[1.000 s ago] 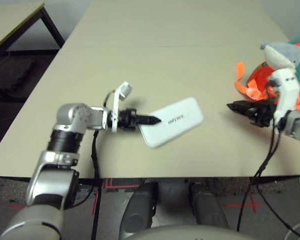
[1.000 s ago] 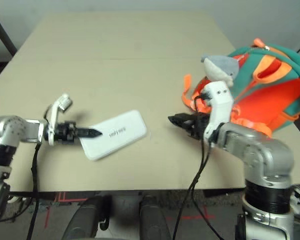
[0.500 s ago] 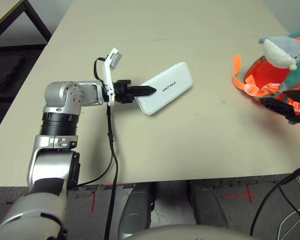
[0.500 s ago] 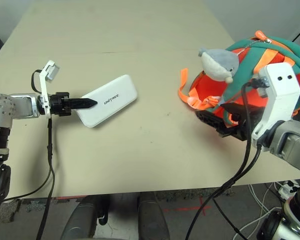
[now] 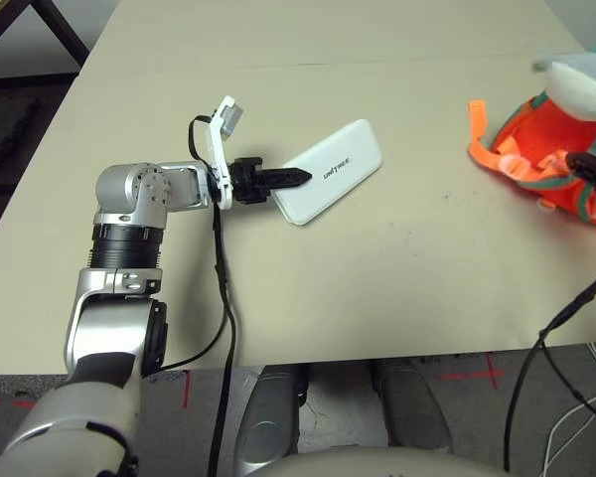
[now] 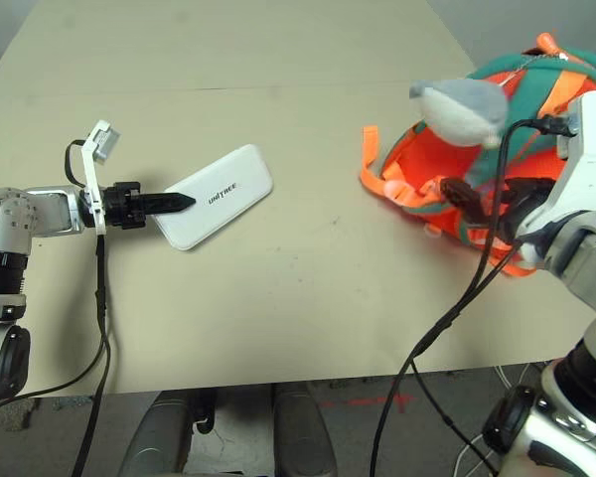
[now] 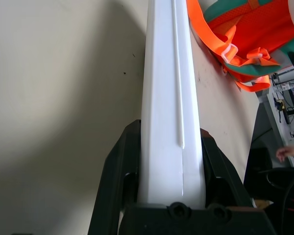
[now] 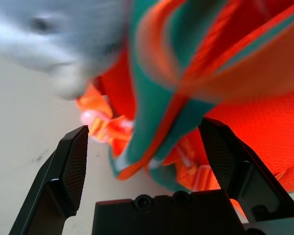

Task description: Put the pencil case into the backpack and zip it.

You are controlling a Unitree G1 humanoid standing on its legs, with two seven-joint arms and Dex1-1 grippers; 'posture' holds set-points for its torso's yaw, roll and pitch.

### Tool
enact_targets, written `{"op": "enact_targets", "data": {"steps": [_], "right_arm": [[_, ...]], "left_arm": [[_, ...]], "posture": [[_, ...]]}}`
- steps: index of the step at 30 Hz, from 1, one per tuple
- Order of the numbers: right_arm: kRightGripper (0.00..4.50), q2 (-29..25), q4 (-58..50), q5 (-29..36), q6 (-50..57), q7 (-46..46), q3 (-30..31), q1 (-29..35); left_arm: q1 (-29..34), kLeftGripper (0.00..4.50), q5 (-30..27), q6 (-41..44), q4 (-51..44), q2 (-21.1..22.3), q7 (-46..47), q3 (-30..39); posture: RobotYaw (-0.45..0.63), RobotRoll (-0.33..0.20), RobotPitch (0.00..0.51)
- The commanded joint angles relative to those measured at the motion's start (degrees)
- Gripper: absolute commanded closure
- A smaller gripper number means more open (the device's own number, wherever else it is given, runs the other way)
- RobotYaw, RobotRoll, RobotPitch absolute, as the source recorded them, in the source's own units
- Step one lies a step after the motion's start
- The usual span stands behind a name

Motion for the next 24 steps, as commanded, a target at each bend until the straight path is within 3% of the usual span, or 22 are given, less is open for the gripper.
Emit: {"op": "enact_targets", "data": {"steps": [1,7,16,24], "right_arm": [[0.00,1.0,-3.7,5.0,2.3,0.4,-2.7,1.7],[0.00,3.8,-8.7,17.0,2.3,-3.0,-8.8,2.5],[0.00,0.6,-9.4,33.2,2.3,-12.9,-16.1,8.1],[0.00,0.7,-6.0,35.9,2.3,-22.8,-16.2,8.0]], "left_arm": [[-0.8,3.01,1.7,-1.3,2.4,1.0,-1.4,-0.3],[-6.5,3.01,6.7,-5.8,12.4,0.6,-5.4,-3.5],[-13.1,3.01,12.4,-11.1,23.2,-2.0,-11.3,-6.4],[-14.6,3.01,15.2,-12.8,26.6,-2.6,-13.6,-6.0]], "posture": [[-0.14,0.000,0.225],[-0.21,0.000,0.209],[-0.27,0.000,0.207],[-0.26,0.000,0.204]]}}
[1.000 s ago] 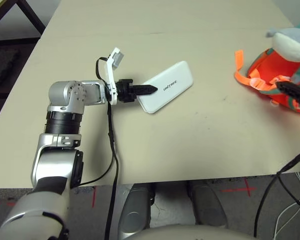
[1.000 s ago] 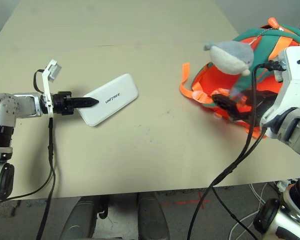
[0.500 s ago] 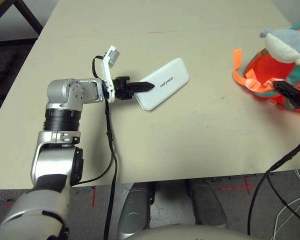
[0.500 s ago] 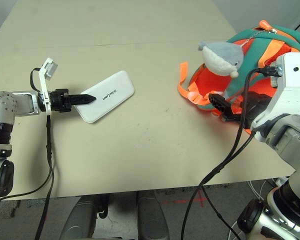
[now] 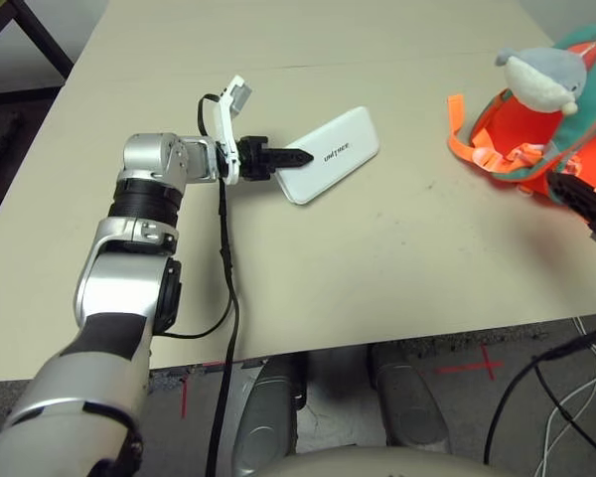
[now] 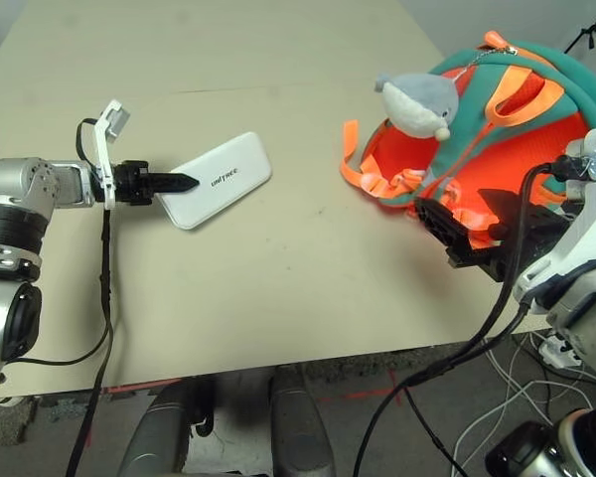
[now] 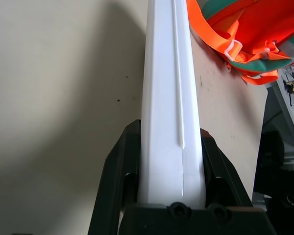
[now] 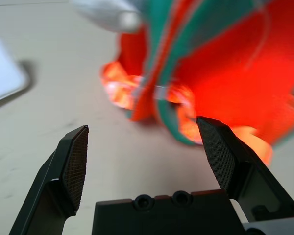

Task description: Put the pencil case into the backpack and zip it.

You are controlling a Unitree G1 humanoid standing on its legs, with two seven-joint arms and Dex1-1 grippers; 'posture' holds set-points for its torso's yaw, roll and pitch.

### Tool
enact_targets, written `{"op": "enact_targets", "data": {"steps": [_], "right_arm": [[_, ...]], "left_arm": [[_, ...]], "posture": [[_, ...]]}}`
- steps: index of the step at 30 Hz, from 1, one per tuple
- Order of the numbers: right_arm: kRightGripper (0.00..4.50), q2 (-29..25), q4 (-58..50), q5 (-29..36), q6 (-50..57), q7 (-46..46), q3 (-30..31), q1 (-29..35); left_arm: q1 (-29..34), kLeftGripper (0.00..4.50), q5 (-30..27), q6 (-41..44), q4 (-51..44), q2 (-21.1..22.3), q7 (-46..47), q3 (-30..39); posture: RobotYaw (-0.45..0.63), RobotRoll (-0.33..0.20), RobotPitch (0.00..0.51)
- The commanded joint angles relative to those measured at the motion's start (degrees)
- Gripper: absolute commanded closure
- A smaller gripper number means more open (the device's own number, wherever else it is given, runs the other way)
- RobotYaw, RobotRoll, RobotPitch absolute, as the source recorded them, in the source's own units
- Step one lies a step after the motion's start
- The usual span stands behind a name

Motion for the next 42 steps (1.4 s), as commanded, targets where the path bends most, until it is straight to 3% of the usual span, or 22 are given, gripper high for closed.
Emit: {"op": "enact_targets", "data": {"steps": [1,8,21,36,42], "right_arm": [[0.00,1.9,1.2,-0.1,2.1,-4.3,0.5,-2.2],[0.00,7.2,4.1,-4.1,-0.9,-8.4,5.4,-4.9],[0.00,12.4,14.0,-24.3,-22.9,-6.3,20.7,-8.3],[0.00,12.1,32.5,-46.3,-44.8,0.6,33.1,-12.9],[1.72,12.9,34.3,-47.2,-46.0,3.9,32.9,-15.8]], "left_arm": [[-0.4,3.01,1.2,-0.8,1.5,-0.4,-1.1,0.2],[0.2,3.01,1.7,-0.4,1.0,0.0,-0.8,1.3],[0.7,3.01,1.6,0.6,-0.3,0.6,1.1,3.1],[1.7,3.01,1.0,1.6,-2.5,0.2,3.9,5.4],[1.7,3.01,1.1,1.2,-2.6,0.1,4.4,6.0]], "posture": [[-0.26,0.000,0.204],[-0.21,0.000,0.197],[-0.17,0.000,0.200],[-0.12,0.000,0.195],[-0.11,0.000,0.190]]}}
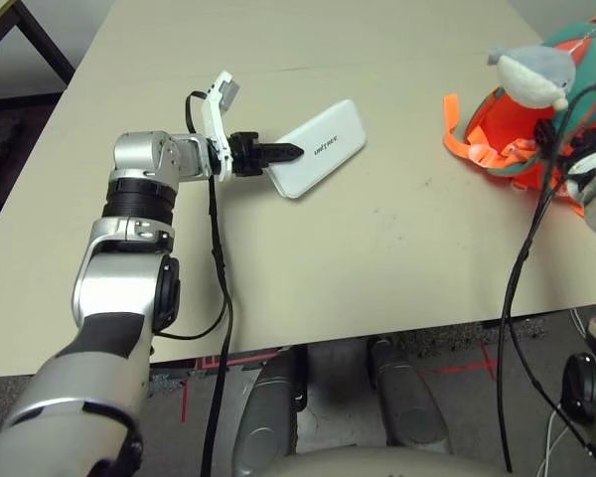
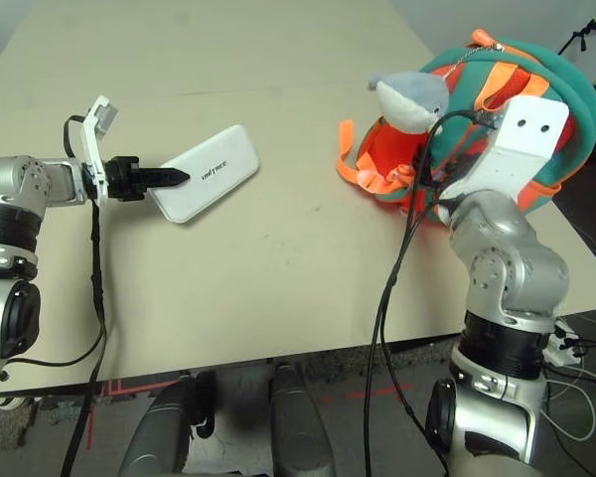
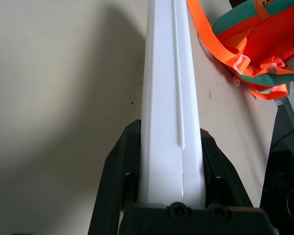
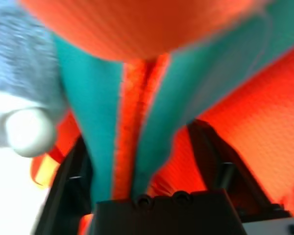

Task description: Put the pencil case into the backpack and zip it.

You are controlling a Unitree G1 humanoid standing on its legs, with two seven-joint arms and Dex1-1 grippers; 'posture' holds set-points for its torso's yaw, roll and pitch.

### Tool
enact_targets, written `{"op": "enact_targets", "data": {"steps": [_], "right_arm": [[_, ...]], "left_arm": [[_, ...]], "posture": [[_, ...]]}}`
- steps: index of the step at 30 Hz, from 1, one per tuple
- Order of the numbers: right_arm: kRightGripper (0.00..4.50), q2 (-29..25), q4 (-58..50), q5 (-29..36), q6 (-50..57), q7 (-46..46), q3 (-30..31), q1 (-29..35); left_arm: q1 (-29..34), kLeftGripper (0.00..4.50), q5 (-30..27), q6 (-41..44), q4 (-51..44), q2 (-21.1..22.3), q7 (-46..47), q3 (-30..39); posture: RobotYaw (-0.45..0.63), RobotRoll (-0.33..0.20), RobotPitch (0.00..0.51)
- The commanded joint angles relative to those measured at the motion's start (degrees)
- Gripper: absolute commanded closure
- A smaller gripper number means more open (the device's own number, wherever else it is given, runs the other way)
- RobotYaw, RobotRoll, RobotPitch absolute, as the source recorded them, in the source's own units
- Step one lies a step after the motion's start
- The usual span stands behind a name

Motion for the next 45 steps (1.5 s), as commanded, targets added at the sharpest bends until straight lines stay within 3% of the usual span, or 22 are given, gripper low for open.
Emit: {"op": "enact_targets", "data": {"steps": [1,4,9,12,17,21,23,29,35,40,45], "right_arm": [[2.03,-0.2,0.4,-0.3,-0.1,2.5,0.0,-1.0],[2.93,0.2,-0.4,1.6,1.8,4.6,-0.7,-2.2],[4.34,-2.6,-8.2,14.8,14.9,14.1,-2.6,-4.6],[4.38,-6.3,-13.6,24.9,24.0,19.4,-5.3,-5.2],[4.38,-14.1,-16.8,47.8,37.9,21.9,-14.3,-8.0],[4.38,-27.1,-15.0,78.3,31.0,14.7,-16.4,-2.2],[4.38,-32.3,-16.0,87.8,25.2,13.3,-16.5,2.2],[4.38,-38.6,-20.1,89.5,17.0,22.1,-22.3,14.0],[4.38,-39.6,-24.2,89.5,13.9,15.4,-23.8,29.0],[4.38,-37.1,-27.3,82.3,14.9,15.5,-21.3,36.8],[4.38,-36.6,-26.5,74.6,14.3,19.9,-17.9,37.9]], "left_arm": [[0.7,3.01,0.0,-0.2,-1.1,-0.1,0.3,0.8],[0.7,3.01,0.0,-0.5,-0.9,-0.2,0.3,0.8],[0.3,3.01,0.0,-1.3,-0.6,-1.2,0.5,1.1],[0.5,3.01,0.0,-1.8,-0.5,-1.5,0.6,1.2],[1.4,3.01,0.0,-2.4,-0.6,-1.9,0.5,1.3],[1.6,3.01,0.1,-2.9,-0.1,-2.2,0.5,1.3],[1.5,3.01,0.2,-3.1,0.4,-2.3,0.4,1.3],[0.2,3.02,0.9,-4.6,3.3,-2.9,-0.1,1.0],[-2.2,3.02,3.1,-7.0,5.3,-2.3,-5.6,-2.2],[-7.7,3.02,4.9,-6.4,1.6,5.6,-23.2,-9.8],[-19.0,3.03,8.6,-11.1,5.6,14.1,-37.2,-18.6]], "posture": [[-0.10,0.000,0.188],[-0.10,0.000,0.184],[-0.10,0.000,0.176],[-0.10,0.000,0.175],[-0.11,0.000,0.176],[-0.13,0.000,0.180],[-0.15,0.000,0.180],[-0.19,0.000,0.183],[-0.20,0.000,0.179],[-0.14,0.000,0.180],[-0.09,0.000,0.186]]}}
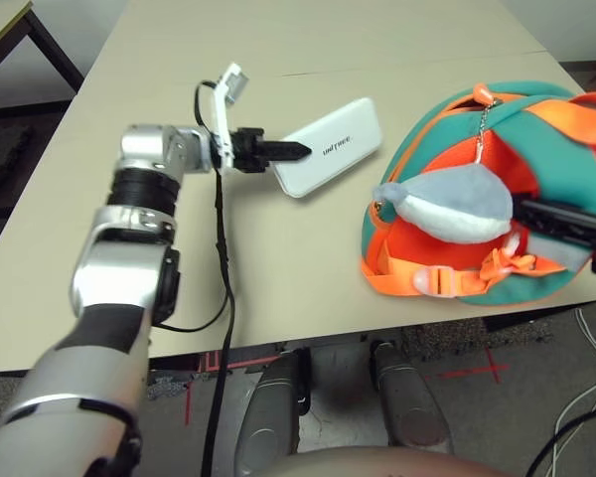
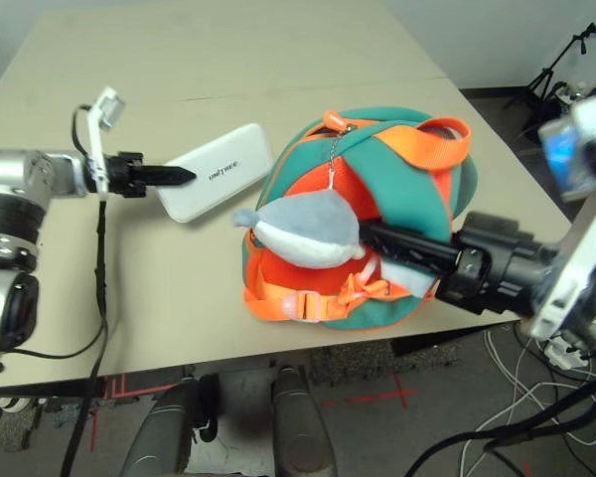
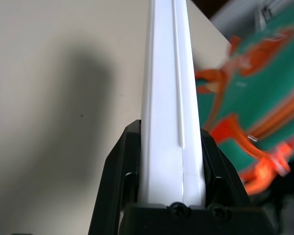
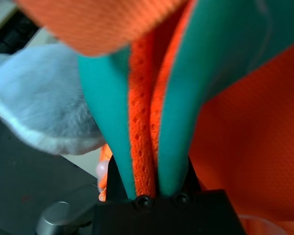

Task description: Put the pencil case into the backpack and zip it.

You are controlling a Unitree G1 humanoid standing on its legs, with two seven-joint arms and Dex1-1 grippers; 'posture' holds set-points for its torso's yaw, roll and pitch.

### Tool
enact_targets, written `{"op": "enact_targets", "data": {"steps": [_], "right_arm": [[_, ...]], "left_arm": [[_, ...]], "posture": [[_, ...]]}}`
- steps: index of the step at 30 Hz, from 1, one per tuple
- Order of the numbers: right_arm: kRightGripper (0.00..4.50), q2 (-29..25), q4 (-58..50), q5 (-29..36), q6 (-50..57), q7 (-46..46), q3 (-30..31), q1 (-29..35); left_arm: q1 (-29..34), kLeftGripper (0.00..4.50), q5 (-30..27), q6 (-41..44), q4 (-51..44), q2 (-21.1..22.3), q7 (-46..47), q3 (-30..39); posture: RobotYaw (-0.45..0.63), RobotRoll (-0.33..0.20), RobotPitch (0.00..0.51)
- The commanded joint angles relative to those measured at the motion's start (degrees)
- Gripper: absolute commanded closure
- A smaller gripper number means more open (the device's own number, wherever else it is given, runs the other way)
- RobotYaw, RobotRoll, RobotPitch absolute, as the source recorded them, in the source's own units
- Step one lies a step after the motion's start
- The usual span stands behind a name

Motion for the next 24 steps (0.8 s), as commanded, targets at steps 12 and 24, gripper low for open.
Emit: {"op": "enact_targets", "data": {"steps": [12,24], "right_arm": [[4.38,-0.5,4.1,-11.7,-0.7,7.5,8.8,-5.1],[4.38,0.6,4.5,-15.4,-0.3,9.0,10.6,-5.6]], "left_arm": [[-9.4,3.03,-10.7,-15.0,-5.9,11.9,-7.2,-24.9],[-5.9,3.03,-21.4,-15.0,-20.6,17.2,-7.2,-25.3]], "posture": [[-0.05,0.000,0.187],[-0.06,0.000,0.193]]}}
